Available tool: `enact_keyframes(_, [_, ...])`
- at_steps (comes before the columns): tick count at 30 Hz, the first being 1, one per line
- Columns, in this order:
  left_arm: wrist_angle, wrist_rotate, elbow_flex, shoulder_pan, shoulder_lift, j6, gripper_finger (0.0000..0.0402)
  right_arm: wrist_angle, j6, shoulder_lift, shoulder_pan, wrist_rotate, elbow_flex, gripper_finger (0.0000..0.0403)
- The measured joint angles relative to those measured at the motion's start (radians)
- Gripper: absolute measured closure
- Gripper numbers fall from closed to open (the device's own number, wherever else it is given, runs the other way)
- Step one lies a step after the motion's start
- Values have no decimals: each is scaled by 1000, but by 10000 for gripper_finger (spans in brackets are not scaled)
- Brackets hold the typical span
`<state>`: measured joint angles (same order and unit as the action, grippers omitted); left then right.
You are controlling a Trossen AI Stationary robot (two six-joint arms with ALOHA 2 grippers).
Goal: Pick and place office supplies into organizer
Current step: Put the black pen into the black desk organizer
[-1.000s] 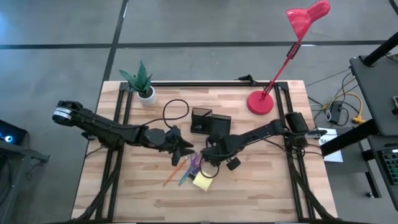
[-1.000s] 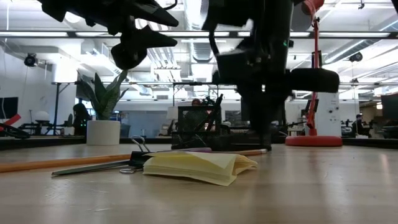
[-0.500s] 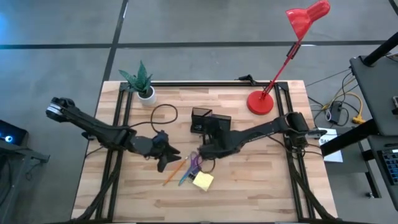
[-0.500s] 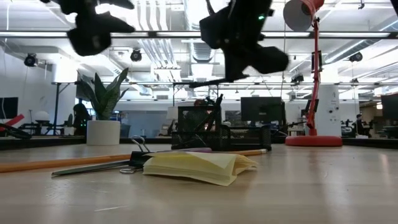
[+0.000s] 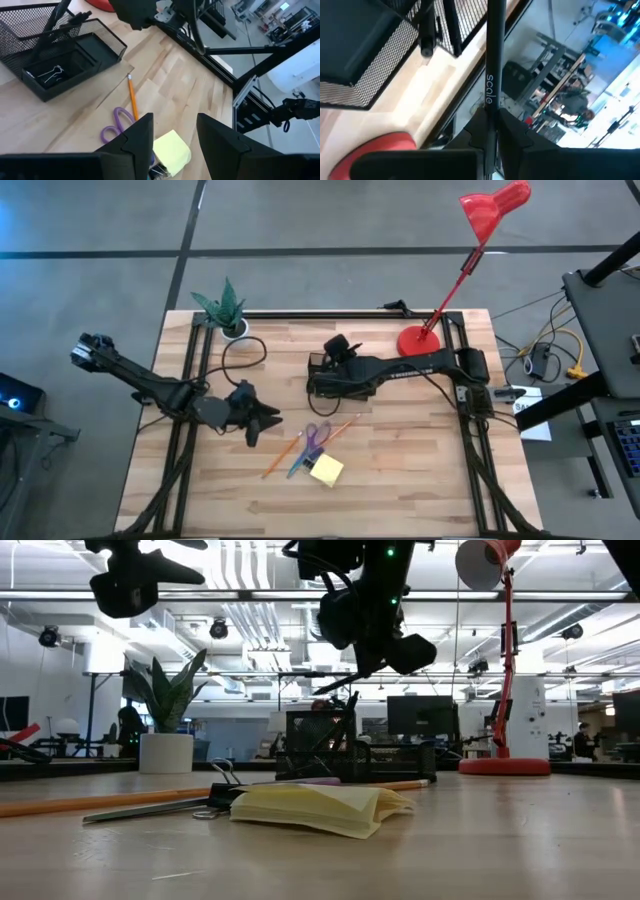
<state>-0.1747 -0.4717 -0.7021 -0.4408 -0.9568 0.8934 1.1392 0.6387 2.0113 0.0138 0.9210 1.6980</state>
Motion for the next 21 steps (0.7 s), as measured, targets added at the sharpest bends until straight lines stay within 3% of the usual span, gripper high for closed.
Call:
enact_keyframes(10, [3, -12, 0, 0, -10, 1, 265, -197, 287, 58, -33, 50, -18, 390])
enact_keyframes(16, [10, -13, 0, 0, -11, 2, 265, -119, 263, 134, -71, 125, 57, 394])
enact_keyframes(21, [9, -13, 0, 1, -11, 9, 265, -47, 215, 133, -67, 77, 106, 397])
